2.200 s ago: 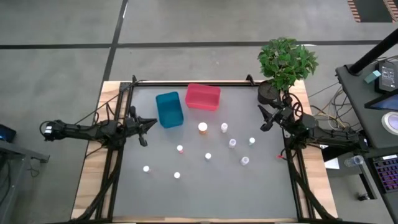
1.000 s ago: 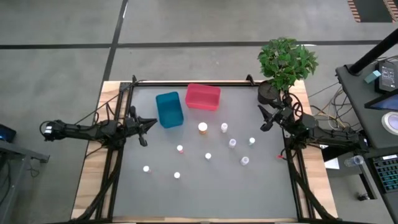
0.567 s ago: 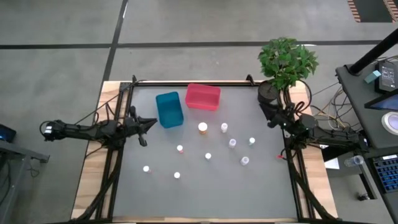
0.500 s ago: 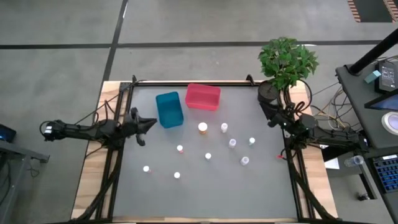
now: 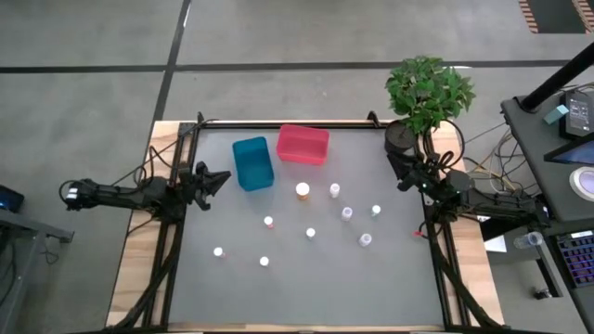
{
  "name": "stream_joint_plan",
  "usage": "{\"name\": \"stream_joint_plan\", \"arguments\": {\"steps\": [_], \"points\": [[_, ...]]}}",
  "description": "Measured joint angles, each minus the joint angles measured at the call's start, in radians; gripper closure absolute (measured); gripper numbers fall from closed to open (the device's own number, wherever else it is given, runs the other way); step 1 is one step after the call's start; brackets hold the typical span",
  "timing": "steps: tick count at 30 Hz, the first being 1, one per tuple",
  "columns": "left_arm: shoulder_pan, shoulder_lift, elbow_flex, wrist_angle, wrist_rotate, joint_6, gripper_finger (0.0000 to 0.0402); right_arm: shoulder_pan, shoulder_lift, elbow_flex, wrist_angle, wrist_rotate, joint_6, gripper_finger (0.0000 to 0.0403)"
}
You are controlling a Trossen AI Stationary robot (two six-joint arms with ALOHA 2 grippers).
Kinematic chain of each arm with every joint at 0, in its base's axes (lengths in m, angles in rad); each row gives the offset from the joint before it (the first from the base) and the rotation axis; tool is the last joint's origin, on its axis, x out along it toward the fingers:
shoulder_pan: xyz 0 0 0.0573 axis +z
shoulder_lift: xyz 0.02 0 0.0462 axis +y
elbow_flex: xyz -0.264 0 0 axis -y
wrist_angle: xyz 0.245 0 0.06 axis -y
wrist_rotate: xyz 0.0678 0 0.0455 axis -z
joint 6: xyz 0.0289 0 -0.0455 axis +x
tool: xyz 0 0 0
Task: Pick and place medicine bottles into bin by pill shape (circle, oval)
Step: Put the orange capsule bottle into the red bin
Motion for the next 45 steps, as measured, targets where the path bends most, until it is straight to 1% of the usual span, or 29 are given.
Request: {"name": "stream_joint_plan", "arguments": {"steps": [5, 8, 11, 14, 19, 20, 22, 25, 27, 28, 29, 30, 32, 34, 39, 45], "points": [[0.000, 0.001, 0.000, 0.050, -0.011, 0.032, 0.0391, 0.000, 0.000, 0.000, 0.000, 0.000, -0.021, 0.0218], [0.000, 0.016, 0.000, 0.088, -0.069, 0.048, 0.0391, 0.000, 0.000, 0.000, 0.000, 0.000, -0.124, 0.0218], [0.000, 0.041, 0.000, 0.147, -0.127, 0.054, 0.0391, -0.002, 0.010, 0.000, 0.002, 0.015, -0.174, 0.0218], [0.000, 0.073, 0.000, 0.222, -0.183, 0.103, 0.0391, -0.007, 0.022, 0.000, 0.023, 0.116, -0.210, 0.0218], [0.000, 0.136, 0.000, 0.402, -0.189, 0.297, 0.0391, -0.007, 0.024, 0.000, 0.095, 0.386, -0.250, 0.0218], [0.000, 0.150, 0.000, 0.446, -0.189, 0.335, 0.0391, -0.007, 0.024, 0.000, 0.115, 0.417, -0.260, 0.0218], [0.000, 0.177, 0.000, 0.528, -0.189, 0.408, 0.0391, -0.007, 0.025, 0.000, 0.160, 0.436, -0.324, 0.0218], [0.000, 0.214, 0.000, 0.607, -0.183, 0.488, 0.0391, -0.007, 0.025, 0.000, 0.187, 0.437, -0.462, 0.0218], [0.000, 0.238, 0.000, 0.638, -0.180, 0.516, 0.0391, -0.007, 0.025, 0.000, 0.184, 0.437, -0.558, 0.0218], [0.000, 0.251, 0.002, 0.644, -0.180, 0.523, 0.0391, -0.007, 0.027, 0.000, 0.183, 0.432, -0.580, 0.0218], [0.000, 0.265, 0.009, 0.644, -0.179, 0.527, 0.0391, -0.007, 0.032, 0.000, 0.182, 0.412, -0.582, 0.0218], [0.000, 0.278, 0.017, 0.645, -0.177, 0.528, 0.0391, -0.007, 0.038, 0.000, 0.183, 0.369, -0.570, 0.0218], [0.000, 0.307, 0.038, 0.646, -0.176, 0.545, 0.0391, -0.007, 0.054, 0.007, 0.181, 0.246, -0.556, 0.0219], [0.000, 0.338, 0.062, 0.647, -0.165, 0.578, 0.0391, -0.006, 0.084, 0.028, 0.182, 0.173, -0.520, 0.0223], [0.000, 0.398, 0.132, 0.647, -0.157, 0.677, 0.0391, -0.006, 0.194, 0.130, 0.139, 0.145, -0.492, 0.0242], [0.000, 0.440, 0.211, 0.648, -0.157, 0.830, 0.0391, -0.005, 0.345, 0.299, 0.049, 0.051, -0.535, 0.0265]]}}
